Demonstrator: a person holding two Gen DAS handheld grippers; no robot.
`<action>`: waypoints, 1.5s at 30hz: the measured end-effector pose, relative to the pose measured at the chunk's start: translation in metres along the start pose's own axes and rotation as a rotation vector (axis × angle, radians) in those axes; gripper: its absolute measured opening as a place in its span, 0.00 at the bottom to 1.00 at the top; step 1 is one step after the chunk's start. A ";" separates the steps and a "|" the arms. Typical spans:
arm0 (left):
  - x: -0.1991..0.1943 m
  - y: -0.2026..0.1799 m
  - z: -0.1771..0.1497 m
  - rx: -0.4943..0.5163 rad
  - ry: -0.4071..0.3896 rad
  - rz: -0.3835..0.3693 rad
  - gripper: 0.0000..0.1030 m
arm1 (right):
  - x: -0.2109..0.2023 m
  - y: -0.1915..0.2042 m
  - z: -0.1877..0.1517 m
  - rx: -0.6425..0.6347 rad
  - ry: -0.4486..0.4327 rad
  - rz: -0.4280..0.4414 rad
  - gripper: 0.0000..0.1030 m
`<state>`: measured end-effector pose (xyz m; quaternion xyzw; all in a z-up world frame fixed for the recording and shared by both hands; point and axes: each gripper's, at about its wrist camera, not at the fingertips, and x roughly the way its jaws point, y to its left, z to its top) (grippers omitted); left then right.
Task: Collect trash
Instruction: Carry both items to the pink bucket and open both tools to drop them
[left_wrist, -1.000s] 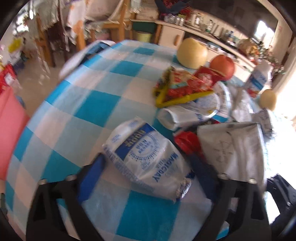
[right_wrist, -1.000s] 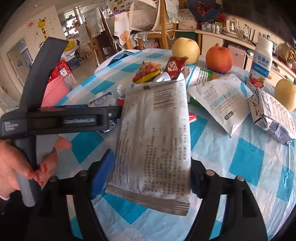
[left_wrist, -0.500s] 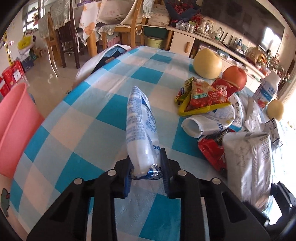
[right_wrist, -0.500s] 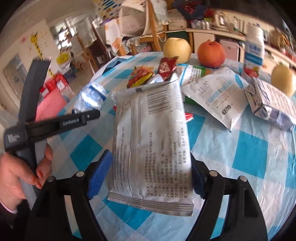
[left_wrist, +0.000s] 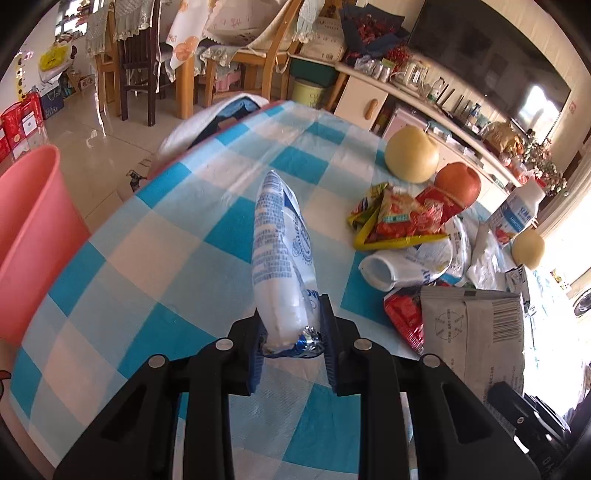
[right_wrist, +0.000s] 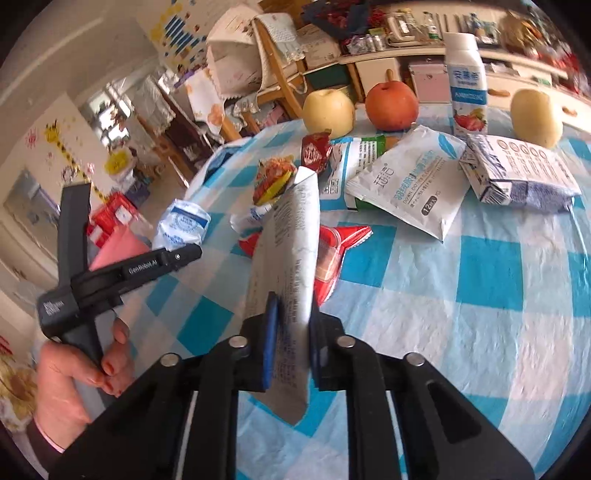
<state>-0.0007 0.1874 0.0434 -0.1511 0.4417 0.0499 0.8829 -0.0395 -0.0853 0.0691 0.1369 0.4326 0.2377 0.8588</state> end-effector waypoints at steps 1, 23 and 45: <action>-0.003 0.000 0.001 0.002 -0.010 0.000 0.27 | -0.004 0.002 0.001 -0.002 -0.012 -0.010 0.10; -0.101 0.137 0.057 -0.289 -0.339 0.330 0.27 | 0.018 0.201 0.086 -0.225 -0.114 0.217 0.08; -0.108 0.300 0.041 -0.675 -0.206 0.461 0.43 | 0.176 0.347 0.057 -0.328 0.112 0.274 0.63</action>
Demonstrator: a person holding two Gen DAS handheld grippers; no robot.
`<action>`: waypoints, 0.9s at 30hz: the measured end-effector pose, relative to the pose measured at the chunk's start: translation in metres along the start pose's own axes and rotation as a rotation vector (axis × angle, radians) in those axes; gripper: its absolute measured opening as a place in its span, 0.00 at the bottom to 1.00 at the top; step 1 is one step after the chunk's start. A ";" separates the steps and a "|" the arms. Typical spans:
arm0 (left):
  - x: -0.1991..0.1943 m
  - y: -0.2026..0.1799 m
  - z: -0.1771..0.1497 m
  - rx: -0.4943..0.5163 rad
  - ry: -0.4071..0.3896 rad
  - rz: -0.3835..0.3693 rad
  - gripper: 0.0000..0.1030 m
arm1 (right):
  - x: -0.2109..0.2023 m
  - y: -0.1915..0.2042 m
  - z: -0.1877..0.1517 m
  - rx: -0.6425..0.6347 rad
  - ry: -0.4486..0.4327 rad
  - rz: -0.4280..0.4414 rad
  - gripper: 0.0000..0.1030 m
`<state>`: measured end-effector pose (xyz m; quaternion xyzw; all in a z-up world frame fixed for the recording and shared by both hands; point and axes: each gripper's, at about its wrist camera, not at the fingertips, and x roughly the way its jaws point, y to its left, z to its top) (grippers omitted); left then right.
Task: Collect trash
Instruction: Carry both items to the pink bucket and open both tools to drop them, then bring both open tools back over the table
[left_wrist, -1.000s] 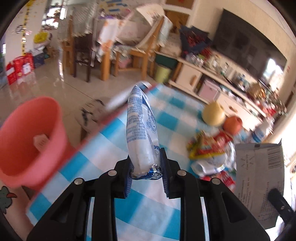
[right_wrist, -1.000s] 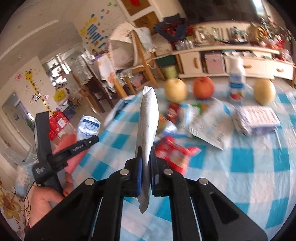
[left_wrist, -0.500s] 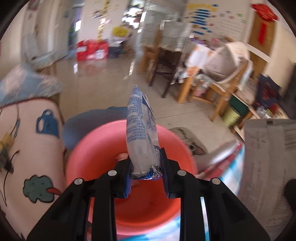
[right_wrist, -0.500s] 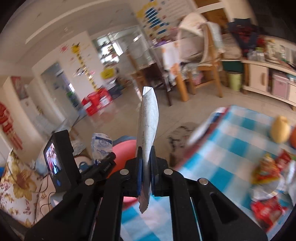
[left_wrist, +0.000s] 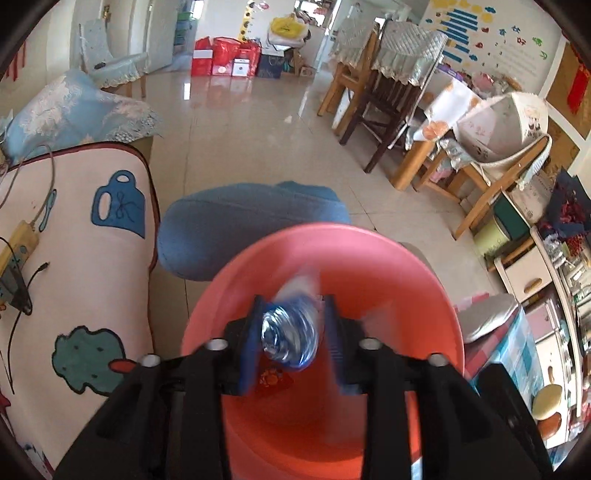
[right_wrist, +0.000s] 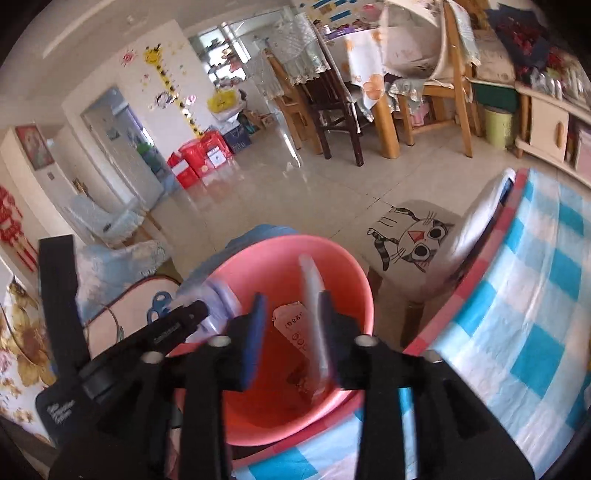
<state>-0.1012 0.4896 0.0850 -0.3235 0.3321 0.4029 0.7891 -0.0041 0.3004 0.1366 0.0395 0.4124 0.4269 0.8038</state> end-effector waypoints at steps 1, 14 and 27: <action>-0.001 -0.003 -0.001 0.008 -0.006 -0.006 0.51 | -0.008 -0.002 -0.002 0.006 -0.021 -0.008 0.66; -0.063 -0.073 -0.034 0.238 -0.333 -0.150 0.86 | -0.109 -0.061 -0.055 0.079 -0.153 -0.223 0.89; -0.108 -0.143 -0.084 0.452 -0.341 -0.332 0.91 | -0.202 -0.081 -0.104 -0.053 -0.320 -0.420 0.96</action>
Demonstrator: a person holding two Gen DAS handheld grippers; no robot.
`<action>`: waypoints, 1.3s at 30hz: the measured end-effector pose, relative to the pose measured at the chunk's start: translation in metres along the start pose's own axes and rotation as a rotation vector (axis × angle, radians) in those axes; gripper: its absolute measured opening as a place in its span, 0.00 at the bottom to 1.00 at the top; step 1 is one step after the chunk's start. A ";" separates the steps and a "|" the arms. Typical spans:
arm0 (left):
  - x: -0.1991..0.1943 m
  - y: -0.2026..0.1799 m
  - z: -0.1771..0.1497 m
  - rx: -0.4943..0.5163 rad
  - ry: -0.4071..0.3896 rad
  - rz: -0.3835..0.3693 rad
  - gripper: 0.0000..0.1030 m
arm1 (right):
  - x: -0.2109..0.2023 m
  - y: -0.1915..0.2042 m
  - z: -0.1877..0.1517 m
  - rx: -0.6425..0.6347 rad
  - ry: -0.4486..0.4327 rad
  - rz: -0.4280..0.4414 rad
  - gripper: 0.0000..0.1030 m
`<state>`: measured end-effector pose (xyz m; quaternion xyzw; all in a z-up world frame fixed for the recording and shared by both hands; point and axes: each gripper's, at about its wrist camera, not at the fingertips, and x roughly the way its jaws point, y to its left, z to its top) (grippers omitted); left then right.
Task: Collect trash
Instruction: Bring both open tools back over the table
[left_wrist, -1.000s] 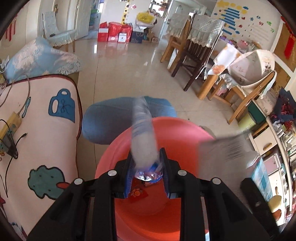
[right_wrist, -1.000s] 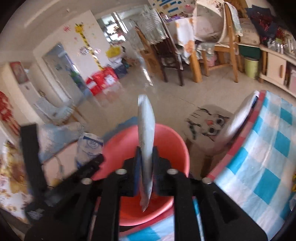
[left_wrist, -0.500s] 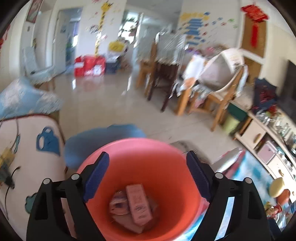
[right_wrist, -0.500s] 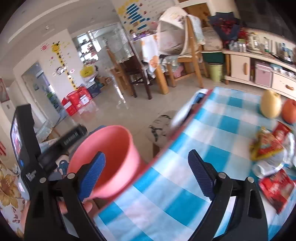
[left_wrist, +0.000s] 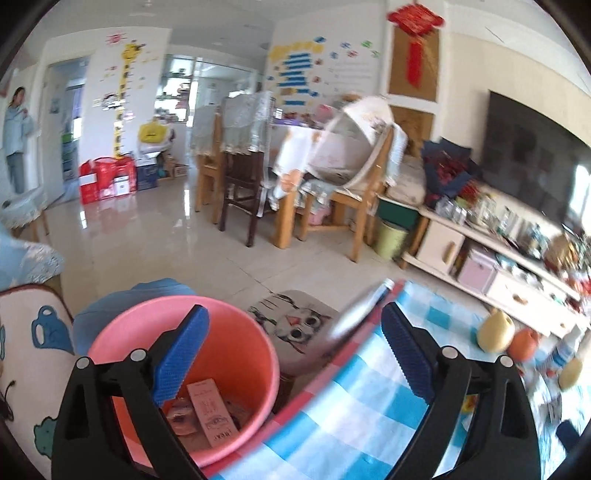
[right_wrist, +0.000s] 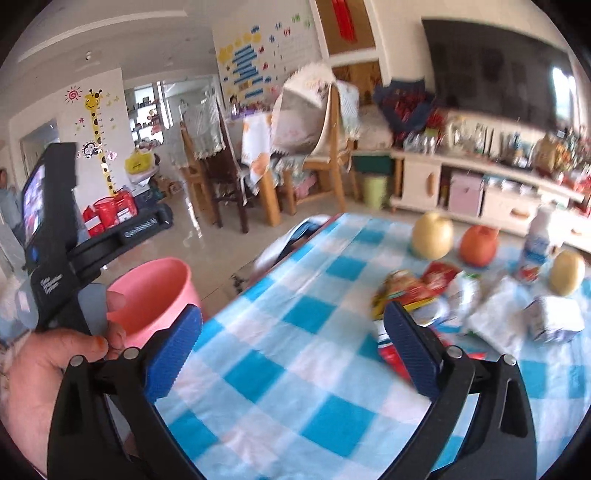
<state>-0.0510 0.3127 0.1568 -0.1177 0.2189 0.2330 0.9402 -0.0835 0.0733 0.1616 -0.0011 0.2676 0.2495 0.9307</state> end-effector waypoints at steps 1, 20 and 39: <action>0.000 -0.007 -0.001 0.015 0.012 -0.005 0.91 | -0.005 -0.003 -0.002 -0.019 -0.005 -0.017 0.96; -0.020 -0.077 -0.038 0.229 0.047 -0.165 0.91 | -0.040 -0.055 -0.018 -0.032 0.016 -0.096 0.96; -0.021 -0.112 -0.063 0.301 0.146 -0.302 0.92 | -0.080 -0.157 -0.011 0.118 -0.005 -0.209 0.96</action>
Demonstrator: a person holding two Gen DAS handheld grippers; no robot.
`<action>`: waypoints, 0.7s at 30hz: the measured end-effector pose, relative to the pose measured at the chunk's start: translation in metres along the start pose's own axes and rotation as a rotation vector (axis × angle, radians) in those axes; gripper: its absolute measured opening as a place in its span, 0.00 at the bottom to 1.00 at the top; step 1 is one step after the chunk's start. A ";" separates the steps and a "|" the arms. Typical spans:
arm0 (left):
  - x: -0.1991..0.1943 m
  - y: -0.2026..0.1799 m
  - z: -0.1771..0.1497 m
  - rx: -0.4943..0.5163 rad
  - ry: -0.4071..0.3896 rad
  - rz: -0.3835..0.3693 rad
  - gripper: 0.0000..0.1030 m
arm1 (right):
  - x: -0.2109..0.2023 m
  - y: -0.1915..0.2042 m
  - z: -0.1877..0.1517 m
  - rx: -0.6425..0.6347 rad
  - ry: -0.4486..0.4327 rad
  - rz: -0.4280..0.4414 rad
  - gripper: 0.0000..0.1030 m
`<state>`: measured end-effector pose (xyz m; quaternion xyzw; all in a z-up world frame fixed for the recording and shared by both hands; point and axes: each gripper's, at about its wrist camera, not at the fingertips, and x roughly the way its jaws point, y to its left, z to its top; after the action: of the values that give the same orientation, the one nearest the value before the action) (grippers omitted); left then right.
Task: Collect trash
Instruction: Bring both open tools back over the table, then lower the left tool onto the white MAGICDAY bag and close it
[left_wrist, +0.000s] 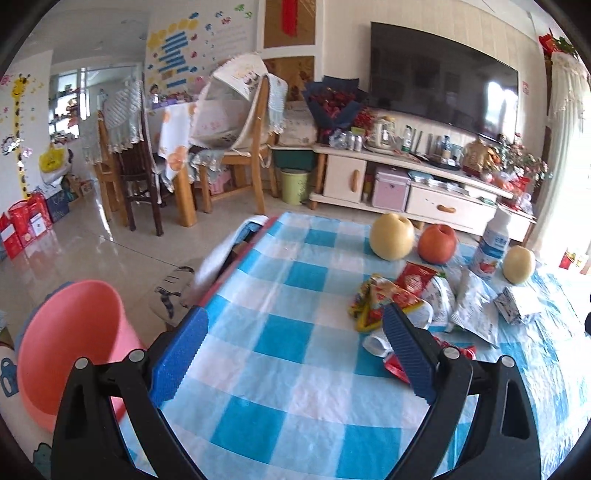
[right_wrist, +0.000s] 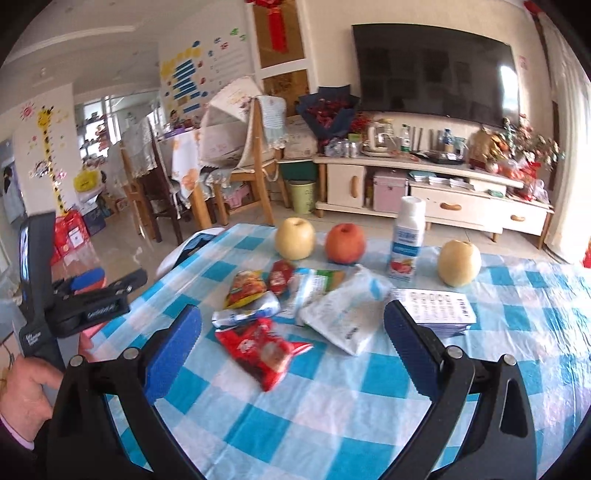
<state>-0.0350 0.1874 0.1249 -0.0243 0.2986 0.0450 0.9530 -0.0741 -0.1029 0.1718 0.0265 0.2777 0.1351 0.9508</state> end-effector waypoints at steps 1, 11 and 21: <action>0.002 -0.004 -0.001 0.008 0.008 -0.012 0.92 | -0.001 -0.007 0.001 0.007 -0.004 -0.014 0.96; 0.036 -0.033 -0.009 0.000 0.152 -0.147 0.92 | 0.005 -0.090 0.001 0.148 0.028 -0.113 0.96; 0.079 -0.064 -0.015 -0.064 0.267 -0.238 0.92 | 0.042 -0.132 -0.015 0.225 0.111 -0.144 0.96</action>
<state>0.0272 0.1286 0.0685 -0.0954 0.4161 -0.0625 0.9021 -0.0166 -0.2193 0.1204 0.1055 0.3446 0.0355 0.9321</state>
